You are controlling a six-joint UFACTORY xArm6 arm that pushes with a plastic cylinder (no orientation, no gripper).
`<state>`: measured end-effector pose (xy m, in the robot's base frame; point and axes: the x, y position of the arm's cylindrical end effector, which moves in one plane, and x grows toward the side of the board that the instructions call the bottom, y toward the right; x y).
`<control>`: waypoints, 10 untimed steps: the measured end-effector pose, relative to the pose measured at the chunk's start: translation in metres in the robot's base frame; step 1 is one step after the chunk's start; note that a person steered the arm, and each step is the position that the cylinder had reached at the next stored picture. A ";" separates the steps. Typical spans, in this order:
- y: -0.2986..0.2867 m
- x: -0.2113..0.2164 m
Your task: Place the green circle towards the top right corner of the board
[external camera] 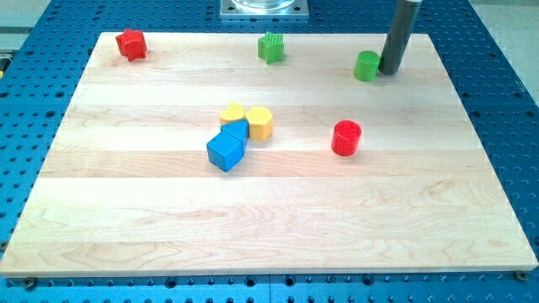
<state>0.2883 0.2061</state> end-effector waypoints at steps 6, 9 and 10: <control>-0.016 -0.021; 0.038 -0.032; 0.037 -0.036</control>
<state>0.2518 0.2426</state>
